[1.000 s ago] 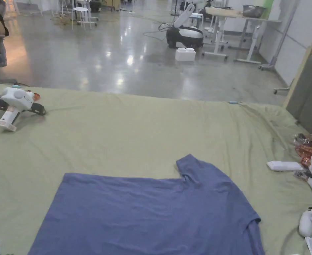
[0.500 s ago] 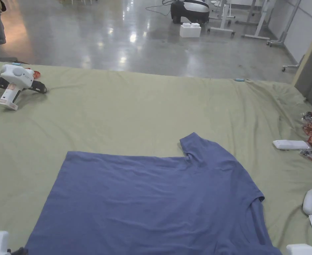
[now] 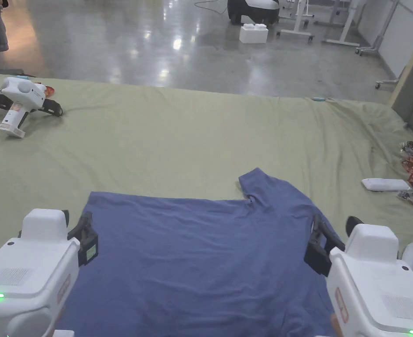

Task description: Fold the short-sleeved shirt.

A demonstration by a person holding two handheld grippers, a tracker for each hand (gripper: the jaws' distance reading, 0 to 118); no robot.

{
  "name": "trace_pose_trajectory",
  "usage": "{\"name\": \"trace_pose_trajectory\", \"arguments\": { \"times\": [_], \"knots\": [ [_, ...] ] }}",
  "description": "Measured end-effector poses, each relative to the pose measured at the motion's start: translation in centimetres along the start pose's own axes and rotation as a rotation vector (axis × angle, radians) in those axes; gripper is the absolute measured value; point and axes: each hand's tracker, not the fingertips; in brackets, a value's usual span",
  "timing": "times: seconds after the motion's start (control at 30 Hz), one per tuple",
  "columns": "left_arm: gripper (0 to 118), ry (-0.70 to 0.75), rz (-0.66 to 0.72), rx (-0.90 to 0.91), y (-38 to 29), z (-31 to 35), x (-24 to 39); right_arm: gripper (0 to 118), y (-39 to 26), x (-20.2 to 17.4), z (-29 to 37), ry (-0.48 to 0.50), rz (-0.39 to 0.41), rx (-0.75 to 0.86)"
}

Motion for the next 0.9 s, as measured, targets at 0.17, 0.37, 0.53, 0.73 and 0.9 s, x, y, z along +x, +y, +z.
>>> {"name": "trace_pose_trajectory", "arguments": {
  "times": [0.17,0.37,0.53,0.73,0.9],
  "knots": [
    [0,0.012,-0.016,0.134,0.7,1.6,1.6,4,0.7,-2.1,0.0,-0.008,-0.017,0.091],
    [0,0.021,0.002,0.153,0.9,2.1,0.5,2,0.8,-2.8,-0.2,0.006,-0.010,0.103],
    [0,0.001,0.012,0.039,-0.1,2.1,-2.6,2,0.4,-2.4,-0.4,0.005,-0.011,0.072],
    [0,-0.038,0.065,-0.288,-4.2,2.7,-8.1,2,-1.1,-1.5,-1.0,0.006,-0.003,-0.009],
    [2,-0.070,0.082,-0.548,-8.0,2.6,-10.3,2,-2.5,-1.2,-1.5,0.008,0.002,-0.063]
  ]
}}
